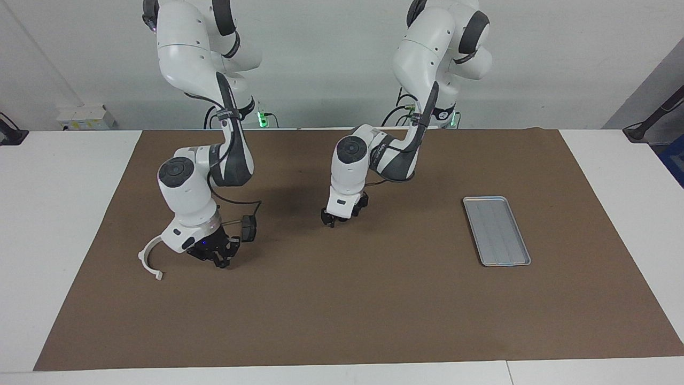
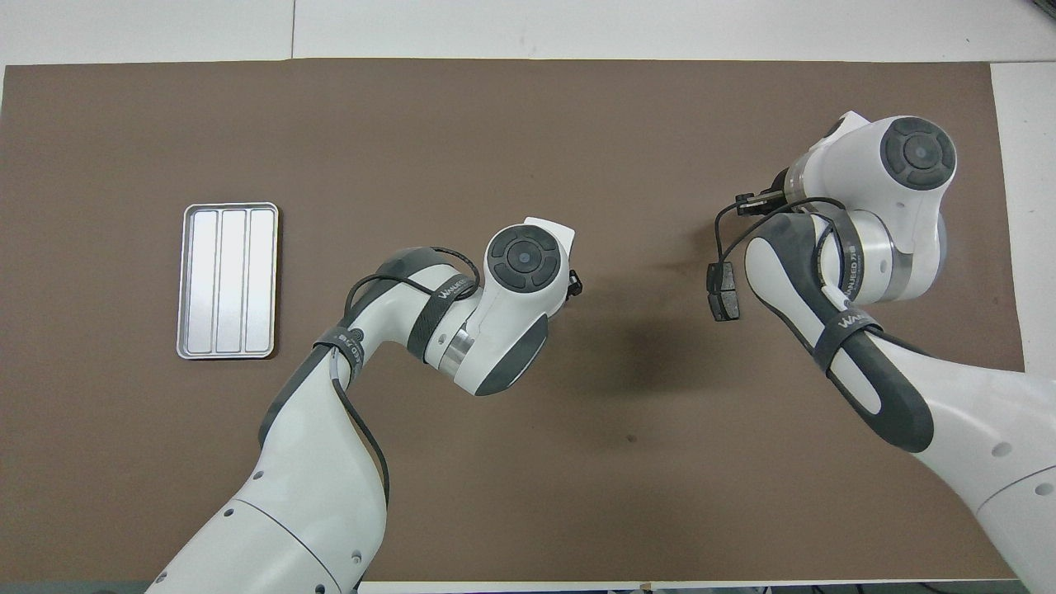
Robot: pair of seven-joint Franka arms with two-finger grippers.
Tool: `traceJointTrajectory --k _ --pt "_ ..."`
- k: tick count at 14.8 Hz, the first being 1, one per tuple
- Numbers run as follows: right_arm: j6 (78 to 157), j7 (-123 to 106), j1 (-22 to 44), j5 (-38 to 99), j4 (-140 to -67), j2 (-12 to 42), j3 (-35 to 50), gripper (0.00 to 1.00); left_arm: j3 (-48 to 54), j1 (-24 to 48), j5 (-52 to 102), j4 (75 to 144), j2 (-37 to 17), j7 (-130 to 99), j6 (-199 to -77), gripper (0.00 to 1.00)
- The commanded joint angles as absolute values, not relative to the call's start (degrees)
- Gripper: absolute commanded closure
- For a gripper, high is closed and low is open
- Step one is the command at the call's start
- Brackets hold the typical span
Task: Pick bearing gear from pile to tray
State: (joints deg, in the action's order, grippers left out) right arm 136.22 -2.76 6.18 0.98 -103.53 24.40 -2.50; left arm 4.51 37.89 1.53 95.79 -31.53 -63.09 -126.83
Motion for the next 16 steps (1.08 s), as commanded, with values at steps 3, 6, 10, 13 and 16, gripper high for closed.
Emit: traceJointTrajectory --k 3,6,10,13,16 --pt "134.6 -5.9 3.9 1.0 -103.2 22.9 -2.2 1.0 3.6 39.6 1.1 99.2 -29.7 -64.5 -127.2 0.08" --pt "134.4 -5.9 3.9 1.0 -103.1 22.4 -2.2 1.0 3.6 39.5 1.1 99.2 -29.7 -64.5 -127.3 0.12" --pt "134.5 -6.0 3.8 1.0 -103.2 22.4 -2.2 1.0 3.5 38.9 1.0 99.2 -29.7 -64.5 -127.8 0.12" --pt "134.5 -6.0 3.8 1.0 -103.2 22.4 -2.2 1.0 3.5 38.8 0.8 99.3 -29.7 -64.4 -128.1 0.12" --pt "134.5 -6.0 3.7 1.0 -103.2 22.4 -2.2 1.0 3.5 38.8 0.8 99.5 -29.7 -64.5 -128.1 0.33"
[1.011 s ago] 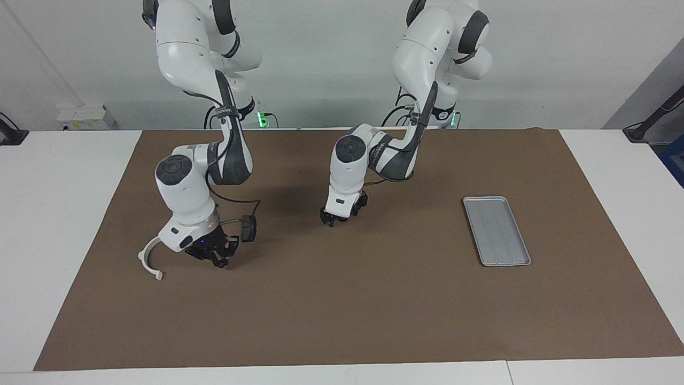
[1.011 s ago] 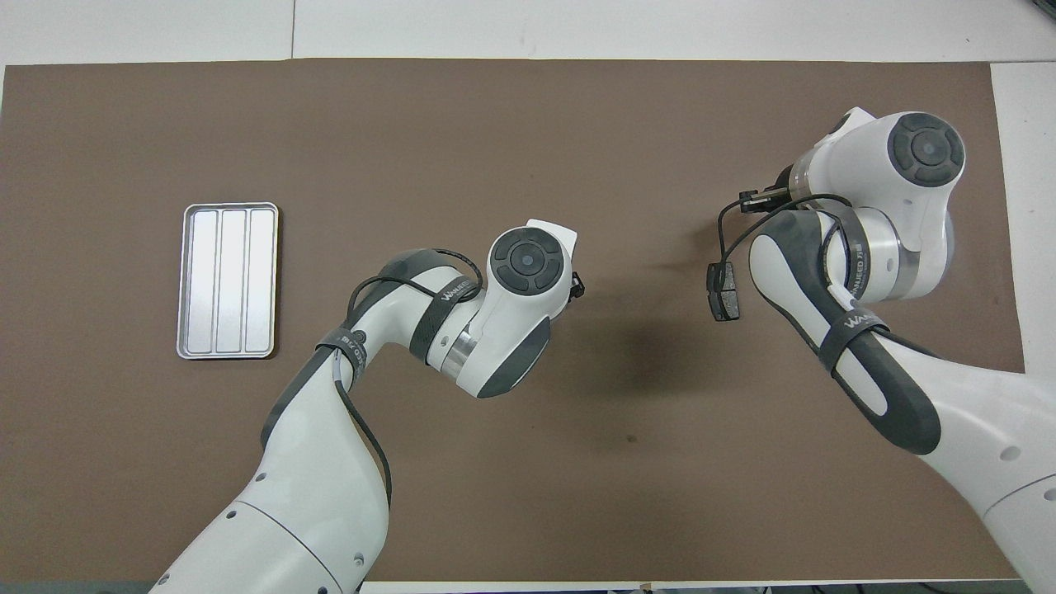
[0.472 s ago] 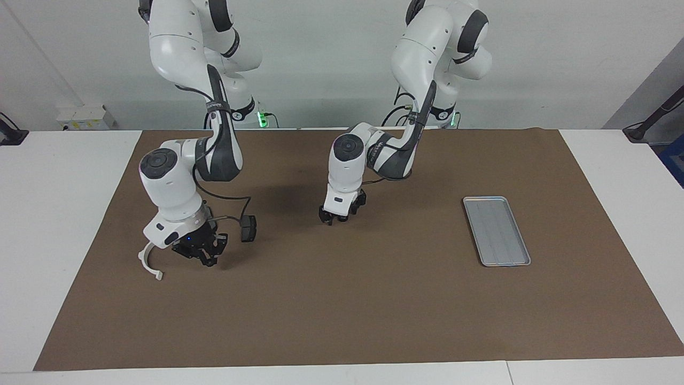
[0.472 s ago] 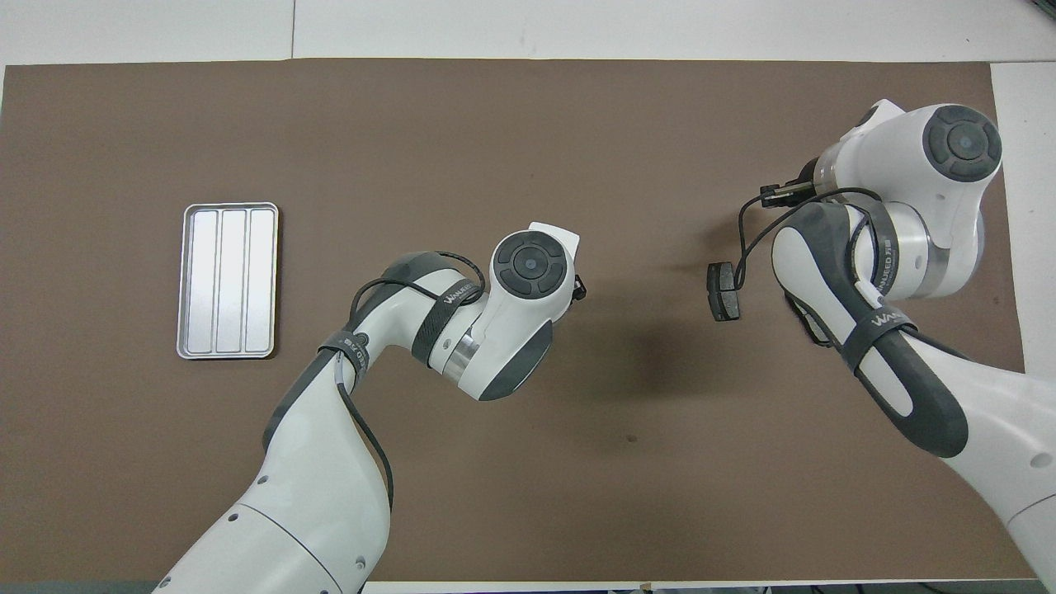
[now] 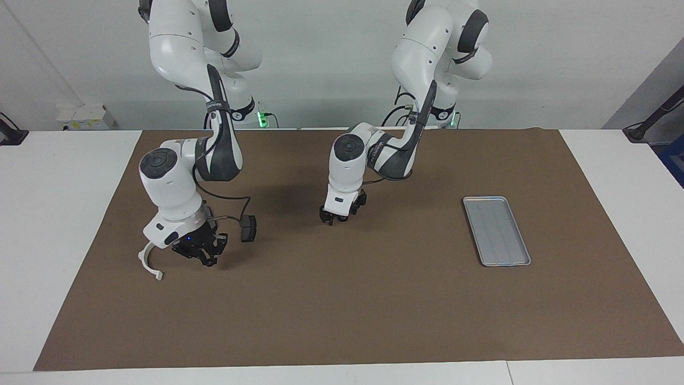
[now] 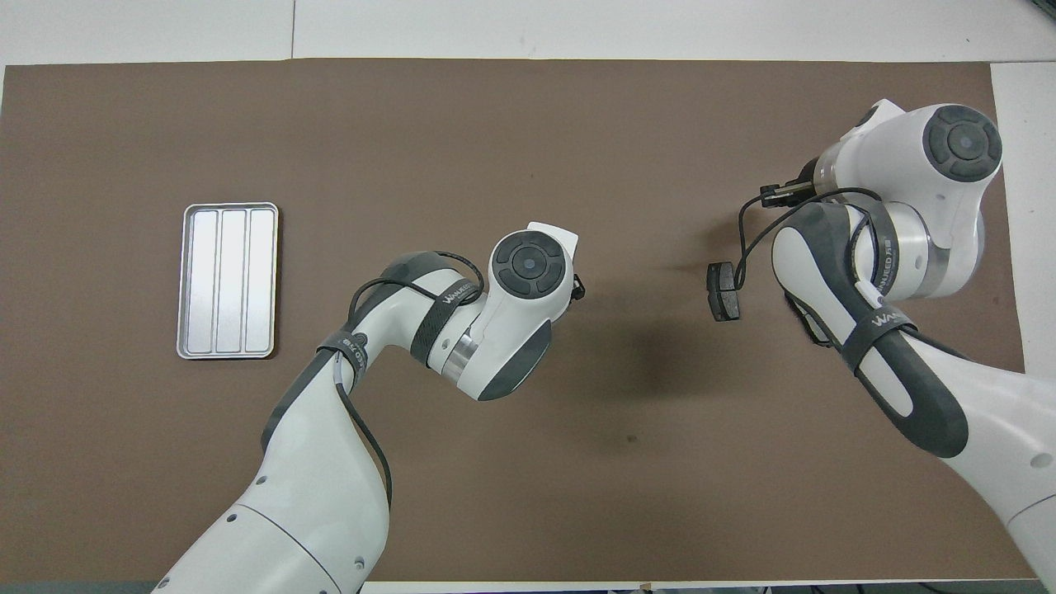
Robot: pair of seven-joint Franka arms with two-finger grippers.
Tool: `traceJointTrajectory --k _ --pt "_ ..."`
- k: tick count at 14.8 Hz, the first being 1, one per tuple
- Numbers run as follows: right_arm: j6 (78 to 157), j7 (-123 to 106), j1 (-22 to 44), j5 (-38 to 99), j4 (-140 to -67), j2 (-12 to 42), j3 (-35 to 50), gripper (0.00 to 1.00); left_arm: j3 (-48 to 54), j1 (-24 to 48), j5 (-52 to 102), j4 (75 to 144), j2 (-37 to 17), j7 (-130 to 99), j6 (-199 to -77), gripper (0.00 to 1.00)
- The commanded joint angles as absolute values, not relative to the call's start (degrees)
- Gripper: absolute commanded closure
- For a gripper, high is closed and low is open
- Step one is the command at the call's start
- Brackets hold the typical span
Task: Pick bearing gear from pile to tray
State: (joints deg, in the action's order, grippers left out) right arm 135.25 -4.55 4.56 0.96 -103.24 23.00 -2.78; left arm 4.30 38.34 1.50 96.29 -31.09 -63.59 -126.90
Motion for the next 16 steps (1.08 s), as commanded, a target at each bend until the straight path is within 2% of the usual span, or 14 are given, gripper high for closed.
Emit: traceJointTrajectory --k 1,3,5,6,10,12,16 --pt "134.5 -6.0 3.7 1.0 -103.2 22.4 -2.2 1.0 3.5 38.8 0.7 99.6 -29.7 -64.5 -128.0 0.47" --pt "134.5 -6.0 3.7 1.0 -103.2 22.4 -2.2 1.0 3.4 39.2 0.6 99.6 -29.6 -64.6 -127.4 0.71" --pt "134.5 -5.9 3.7 1.0 -103.2 22.4 -2.2 1.0 3.4 39.4 0.6 99.6 -29.5 -64.9 -126.8 0.88" --pt "134.5 -5.9 3.7 1.1 -103.1 22.4 -2.2 1.0 3.3 39.4 0.6 99.5 -29.5 -65.0 -126.6 0.93" --pt "133.9 -5.3 4.1 1.6 -103.0 21.6 -2.1 1.0 1.7 39.0 0.4 97.8 -29.1 -64.6 -123.8 0.95" --pt "133.4 -4.5 4.4 1.8 -103.0 21.4 -2.1 1.0 1.0 37.8 -0.7 97.9 -25.9 -63.3 -120.8 0.95" --pt "132.0 0.7 5.7 1.8 -104.0 19.6 -1.7 1.0 1.1 30.3 -0.7 99.0 -22.2 -52.5 -116.0 0.94"
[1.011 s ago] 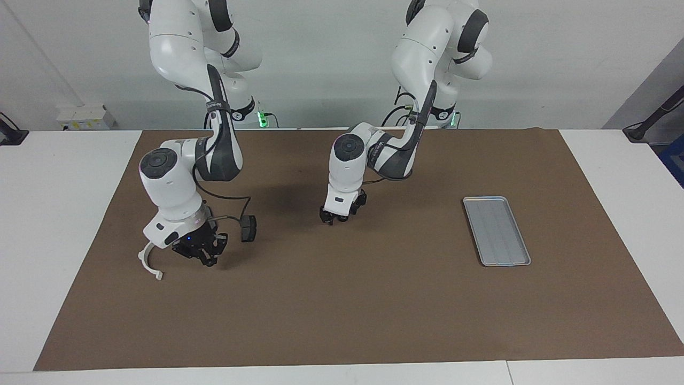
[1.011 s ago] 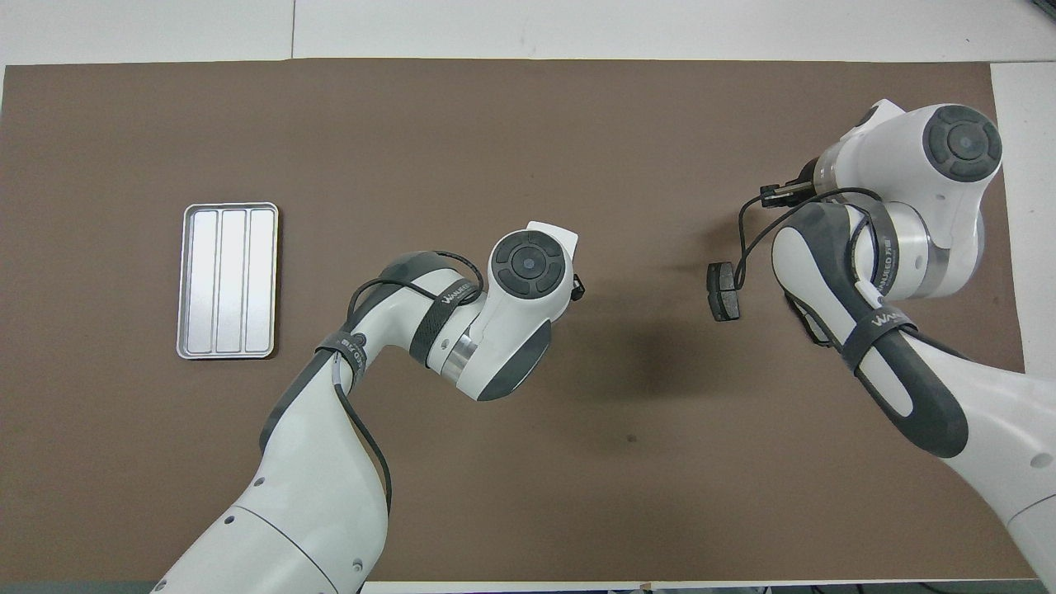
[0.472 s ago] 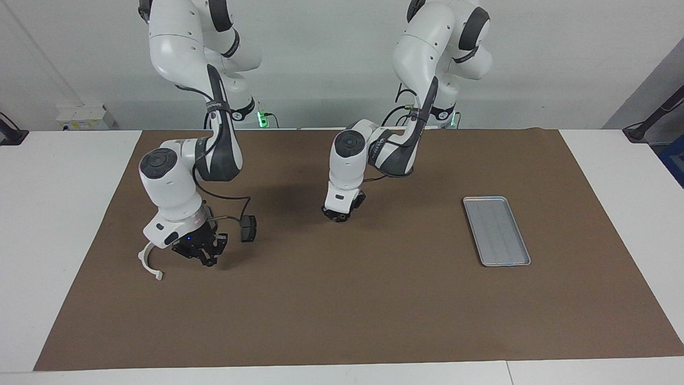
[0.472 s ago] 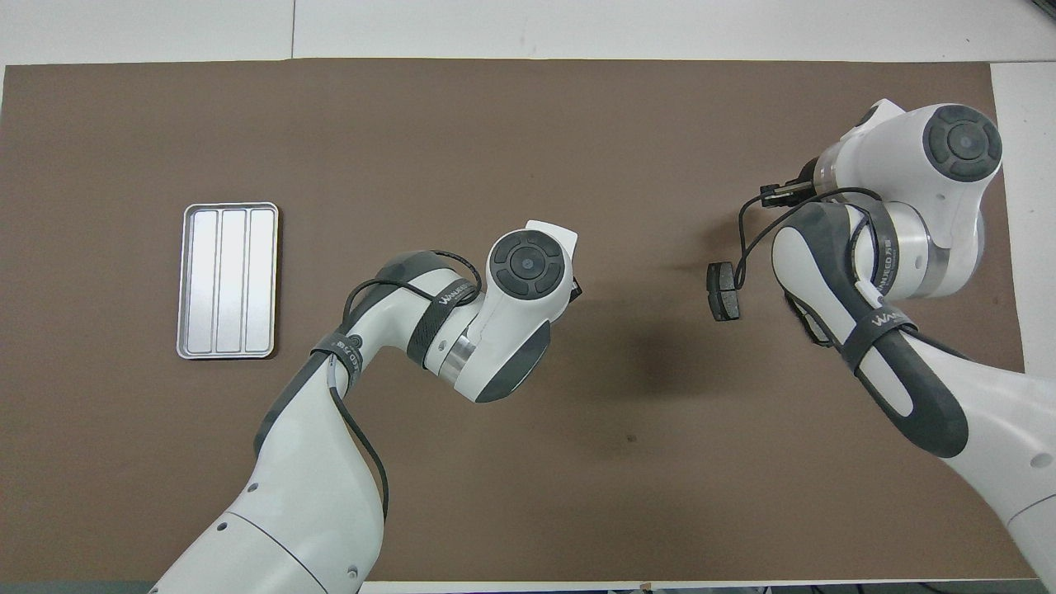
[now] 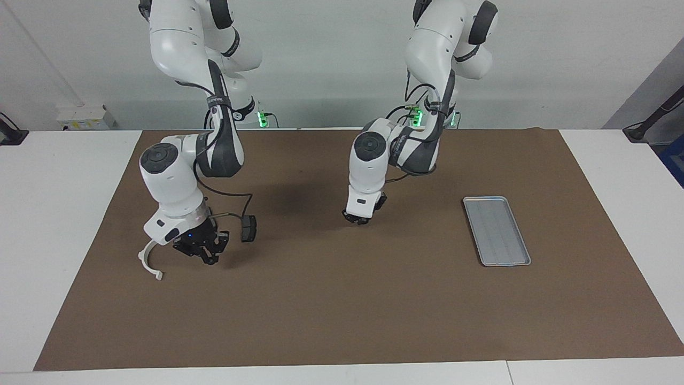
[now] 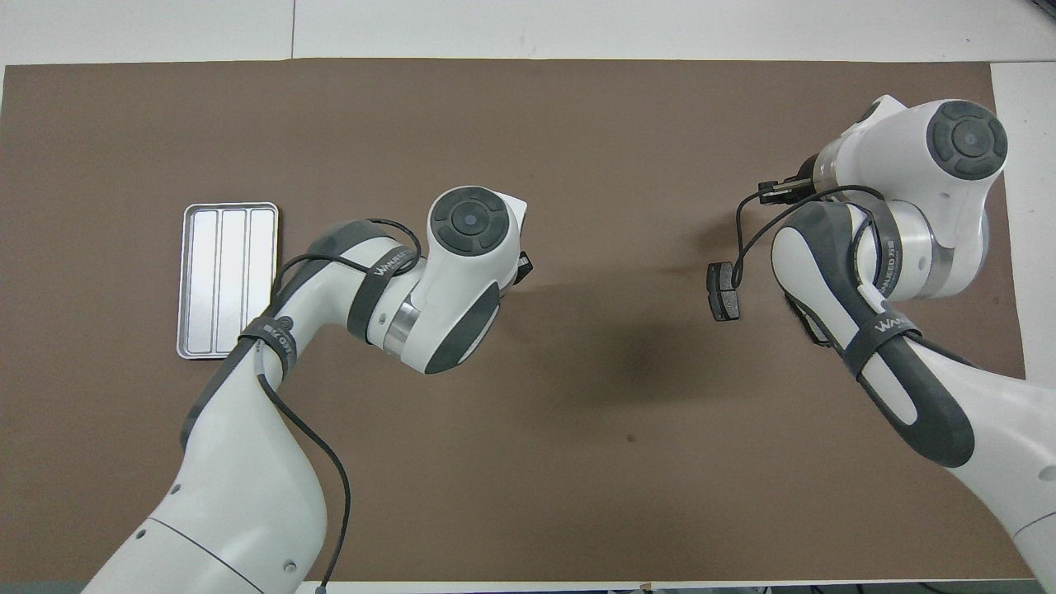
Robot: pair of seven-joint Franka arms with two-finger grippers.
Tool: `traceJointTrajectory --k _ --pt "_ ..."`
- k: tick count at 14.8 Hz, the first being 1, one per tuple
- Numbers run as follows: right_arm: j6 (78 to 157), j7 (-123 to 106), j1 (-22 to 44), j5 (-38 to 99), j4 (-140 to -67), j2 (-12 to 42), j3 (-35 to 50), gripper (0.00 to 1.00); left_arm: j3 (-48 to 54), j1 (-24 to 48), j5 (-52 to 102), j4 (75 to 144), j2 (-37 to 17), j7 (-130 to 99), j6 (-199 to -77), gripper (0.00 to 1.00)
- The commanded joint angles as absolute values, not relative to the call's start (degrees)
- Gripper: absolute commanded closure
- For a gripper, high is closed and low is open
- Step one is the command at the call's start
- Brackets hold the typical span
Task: Pick bearing gear from pile to tray
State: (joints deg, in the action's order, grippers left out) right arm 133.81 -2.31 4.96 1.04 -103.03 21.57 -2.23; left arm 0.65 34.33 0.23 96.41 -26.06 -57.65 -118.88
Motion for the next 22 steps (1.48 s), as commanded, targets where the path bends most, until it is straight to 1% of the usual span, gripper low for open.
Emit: traceJointTrajectory --k 1,3,5,7,10,12,14,16,18,22 --pt "131.0 3.7 7.5 1.8 -104.5 18.8 -1.7 1.0 1.1 27.9 -0.7 100.7 -19.9 -48.7 -114.8 0.93" --pt "128.9 12.9 12.3 1.8 -105.3 17.2 -1.8 1.0 1.1 22.4 -0.7 105.2 -14.9 -40.5 -114.6 0.93" --pt "128.6 23.2 17.2 1.6 -106.4 16.3 -1.8 1.0 1.1 17.7 -0.6 107.9 -11.9 -32.9 -114.6 0.92" --pt "128.7 32.1 21.8 1.1 -107.2 15.6 -1.8 1.0 1.1 14.6 -0.6 110.3 -11.0 -27.2 -115.7 0.92" --pt "128.9 43.8 28.7 0.8 -107.9 15.0 -1.8 1.0 1.1 8.8 -0.6 111.2 -10.8 -17.8 -116.5 0.9" --pt "130.1 49.8 32.3 0.4 -107.9 16.0 -1.8 1.0 1.1 6.5 -0.5 113.2 -10.4 -14.2 -119.2 0.89" --pt "132.7 55.2 35.8 -0.6 -108.3 17.7 -1.8 1.0 1.2 4.8 -0.5 117.2 -9.4 -13.4 -124.1 0.89" --pt "136.6 57.8 36.8 -1.8 -109.1 20.2 -1.8 1.0 1.1 4.5 -0.5 121.4 -8.4 -12.6 -128.7 0.89" --pt "139.4 60.1 38.7 -2.2 -109.2 22.7 -1.8 1.0 1.2 3.6 -0.5 122.7 -8.3 -12.0 -129.5 0.89" --pt "141.2 60.8 38.8 -2.2 -109.7 23.6 -1.8 1.0 1.2 2.1 -0.5 124.9 -7.5 -11.0 -129.5 0.87"
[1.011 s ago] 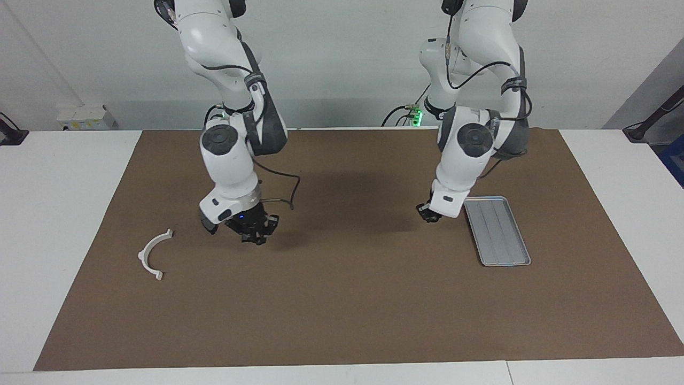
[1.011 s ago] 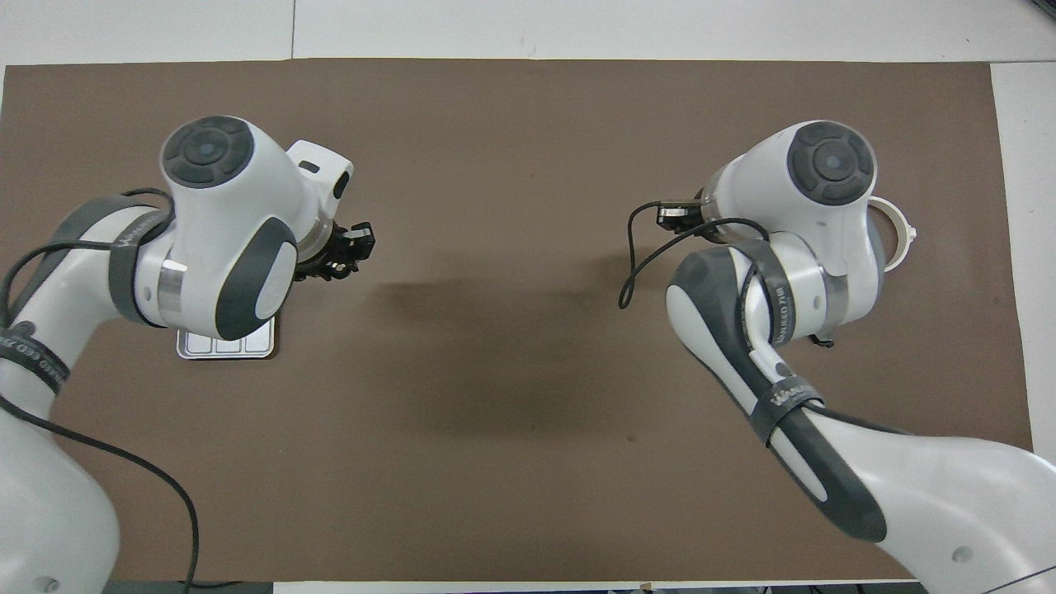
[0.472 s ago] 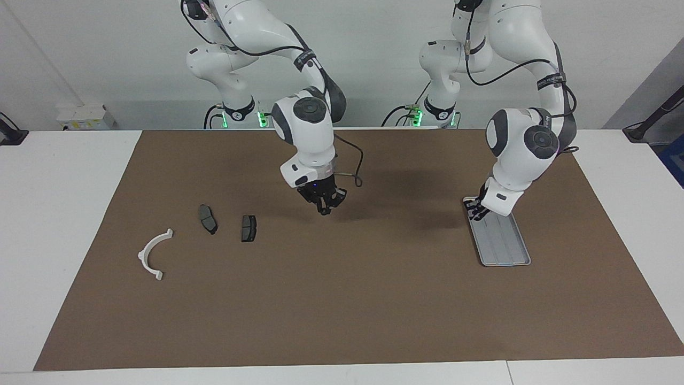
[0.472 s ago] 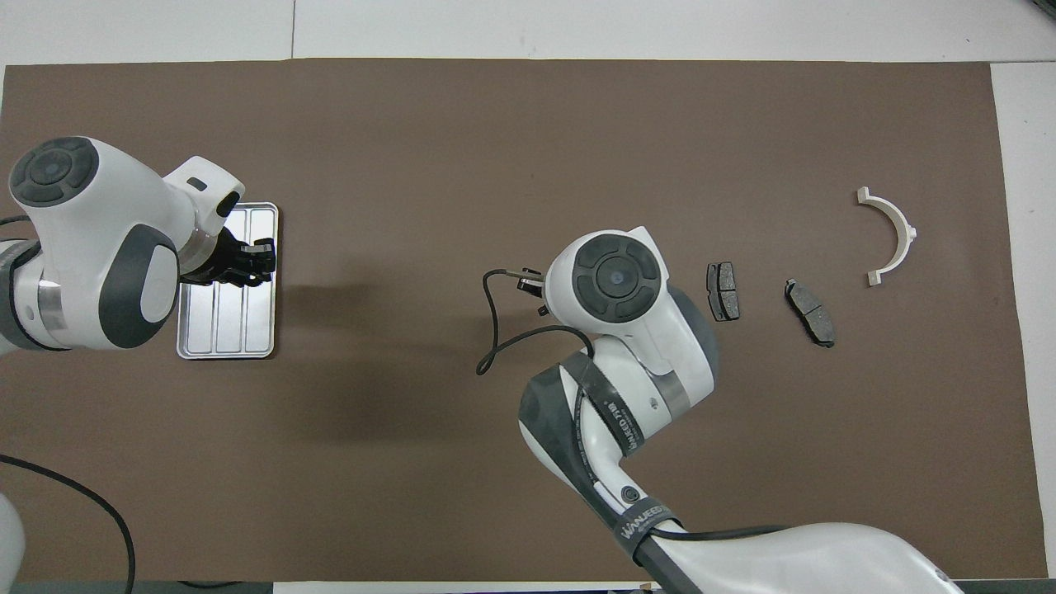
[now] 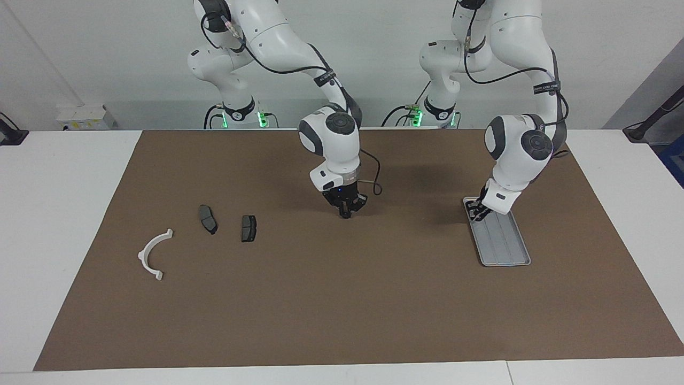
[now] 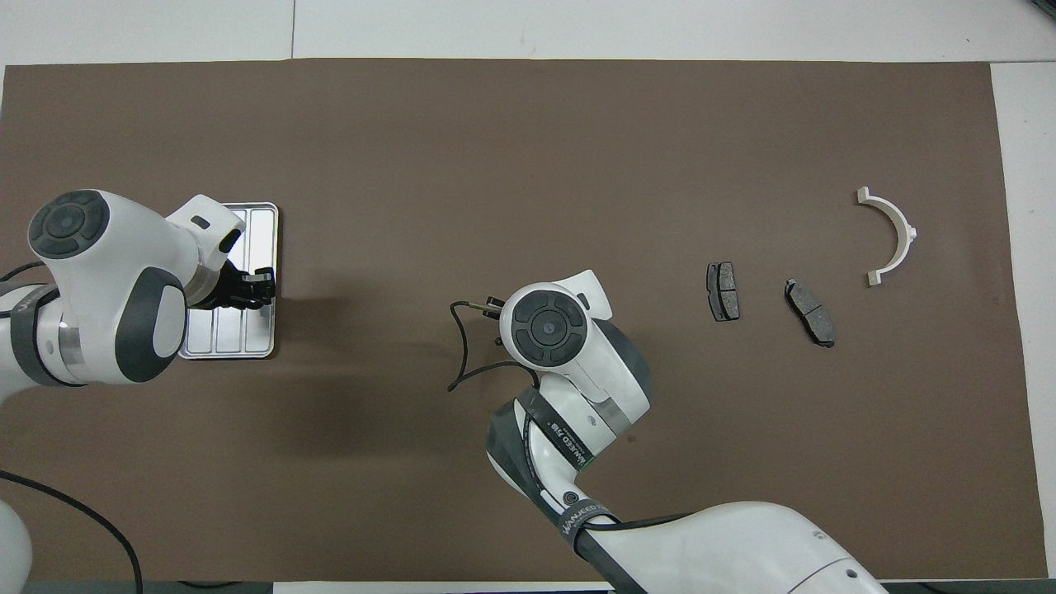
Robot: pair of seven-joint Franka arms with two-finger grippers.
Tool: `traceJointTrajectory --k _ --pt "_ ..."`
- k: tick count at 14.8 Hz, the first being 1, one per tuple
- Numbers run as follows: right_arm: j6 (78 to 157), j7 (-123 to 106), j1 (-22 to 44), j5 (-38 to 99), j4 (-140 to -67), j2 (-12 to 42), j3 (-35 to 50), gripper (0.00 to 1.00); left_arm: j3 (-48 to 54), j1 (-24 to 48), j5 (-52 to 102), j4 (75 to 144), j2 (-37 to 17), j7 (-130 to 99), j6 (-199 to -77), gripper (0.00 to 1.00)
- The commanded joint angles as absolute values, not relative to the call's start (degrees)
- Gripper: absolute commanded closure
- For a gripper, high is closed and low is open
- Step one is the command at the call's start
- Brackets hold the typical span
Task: Pick bearing gear from pile to tray
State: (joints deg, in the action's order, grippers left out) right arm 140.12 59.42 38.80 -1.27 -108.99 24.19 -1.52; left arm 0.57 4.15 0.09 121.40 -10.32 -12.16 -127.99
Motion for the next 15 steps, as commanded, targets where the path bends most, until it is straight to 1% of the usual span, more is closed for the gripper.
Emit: traceJointTrajectory --k 1,3,4,5,6,7,8,11,12,13,15 --pt "141.2 60.7 38.8 -2.2 -109.7 23.6 -1.8 1.0 1.2 1.7 -0.5 125.3 -7.2 -10.6 -129.6 0.87" --pt "141.2 60.6 38.7 -2.2 -109.7 23.7 -1.8 1.0 1.1 0.4 -0.5 126.2 -7.1 -9.1 -129.7 0.86" --pt "141.1 60.5 38.5 -2.2 -109.6 23.7 -1.8 0.9 1.2 -0.4 -0.5 126.9 -7.0 -8.5 -130.0 0.85" --pt "141.0 60.5 38.4 -2.2 -109.6 23.7 -1.8 0.41 1.2 -0.5 -0.4 127.1 -6.9 -8.4 -130.5 0.84" --pt "140.8 60.6 38.3 -2.2 -109.5 23.7 -1.8 0.22 1.2 -0.5 -0.4 127.3 -7.0 -8.3 -130.9 0.84" --pt "140.5 60.6 38.3 -2.2 -109.3 23.7 -1.8 0.11 1.3 -0.5 -0.2 127.3 -7.0 -8.3 -130.9 0.84" --pt "140.5 60.6 38.2 -2.2 -109.1 23.7 -1.8 0.07 1.3 -0.4 0.1 127.3 -7.1 -8.3 -131.0 0.84" --pt "139.3 60.3 37.1 -2.1 -106.7 22.8 -1.8 0.04 1.3 -0.2 0.2 127.3 -7.1 -8.3 -131.1 0.84" --pt "137.7 59.9 36.0 -2.1 -105.4 22.2 -1.9 0.03 1.3 0.0 0.3 127.3 -7.1 -8.3 -131.2 0.84" --pt "136.3 58.4 34.5 -2.2 -104.5 21.5 -2.0 0.02 1.3 0.0 0.4 127.5 -7.1 -8.3 -131.3 0.84" --pt "134.8 48.2 29.1 -1.7 -103.6 18.9 -2.0 0.02 1.3 -0.2 0.4 128.8 -6.9 -8.3 -132.6 0.84"
